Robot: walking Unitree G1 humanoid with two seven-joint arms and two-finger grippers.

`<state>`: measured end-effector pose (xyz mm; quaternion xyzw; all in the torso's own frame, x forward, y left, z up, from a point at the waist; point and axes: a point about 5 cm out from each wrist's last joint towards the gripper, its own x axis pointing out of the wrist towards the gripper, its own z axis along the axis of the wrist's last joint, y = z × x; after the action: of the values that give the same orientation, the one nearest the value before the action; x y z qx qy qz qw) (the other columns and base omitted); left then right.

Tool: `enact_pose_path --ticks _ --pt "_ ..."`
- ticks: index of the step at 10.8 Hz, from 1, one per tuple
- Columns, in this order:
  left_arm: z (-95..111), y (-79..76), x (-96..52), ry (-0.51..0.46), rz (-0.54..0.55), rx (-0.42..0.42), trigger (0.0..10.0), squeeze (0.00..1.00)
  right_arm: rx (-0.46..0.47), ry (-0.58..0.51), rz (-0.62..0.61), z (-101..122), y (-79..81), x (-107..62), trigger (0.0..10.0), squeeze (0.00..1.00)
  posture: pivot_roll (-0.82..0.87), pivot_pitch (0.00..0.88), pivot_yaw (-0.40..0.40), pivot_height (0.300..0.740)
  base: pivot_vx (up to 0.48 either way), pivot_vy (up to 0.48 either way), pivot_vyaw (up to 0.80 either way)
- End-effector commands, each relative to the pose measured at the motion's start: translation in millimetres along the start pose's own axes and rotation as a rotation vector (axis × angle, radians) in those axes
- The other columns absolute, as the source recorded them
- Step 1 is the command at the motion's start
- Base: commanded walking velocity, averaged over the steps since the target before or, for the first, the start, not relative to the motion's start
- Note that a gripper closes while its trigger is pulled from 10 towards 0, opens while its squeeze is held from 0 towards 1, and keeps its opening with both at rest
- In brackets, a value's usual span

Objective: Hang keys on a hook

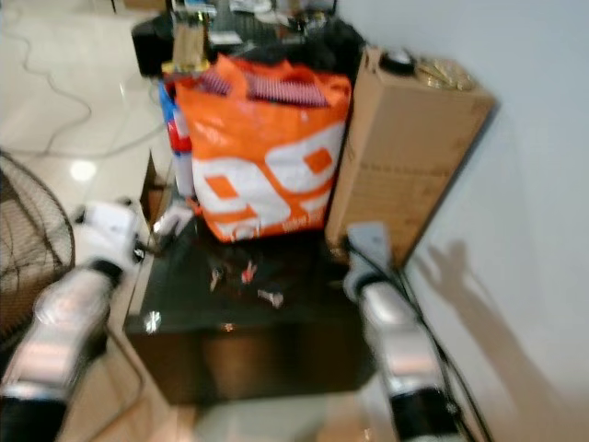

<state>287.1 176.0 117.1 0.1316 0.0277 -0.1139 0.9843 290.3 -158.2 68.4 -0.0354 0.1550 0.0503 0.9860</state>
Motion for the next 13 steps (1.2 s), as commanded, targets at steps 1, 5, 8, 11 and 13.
enact_pose_path --ticks 1,5,8,11,13 --pt "2.5 8.3 -0.8 -0.007 0.022 0.024 10.0 0.0 0.0 -0.021 0.011 5.7 3.0 2.0 10.0 1.0 0.05 0.0 -0.07 0.74 0.341 0.0 0.0" --pt "0.9 7.7 0.0 -0.003 0.016 0.021 10.0 0.0 -0.015 -0.018 0.033 6.0 2.7 3.1 10.0 1.0 0.05 0.0 -0.073 0.74 0.342 0.0 0.0" --pt "-0.7 5.7 -0.2 0.005 -0.005 0.021 10.0 0.0 -0.06 0.016 0.029 1.5 -8.3 2.3 10.0 1.0 0.05 0.0 -0.073 0.74 0.333 0.0 0.27" --pt "-10.2 -12.5 -7.2 0.057 -0.18 0.028 10.0 0.0 -0.274 0.175 0.194 -6.7 -23.9 -6.1 10.0 1.0 0.0 0.0 -0.059 0.74 0.085 0.0 0.0" --pt "-17.6 -27.1 -15.0 0.096 -0.352 0.067 10.0 0.0 -0.252 0.264 0.259 -4.2 -22.1 -15.0 10.0 0.76 -0.05 0.0 -0.052 0.74 0.0 0.0 0.0"
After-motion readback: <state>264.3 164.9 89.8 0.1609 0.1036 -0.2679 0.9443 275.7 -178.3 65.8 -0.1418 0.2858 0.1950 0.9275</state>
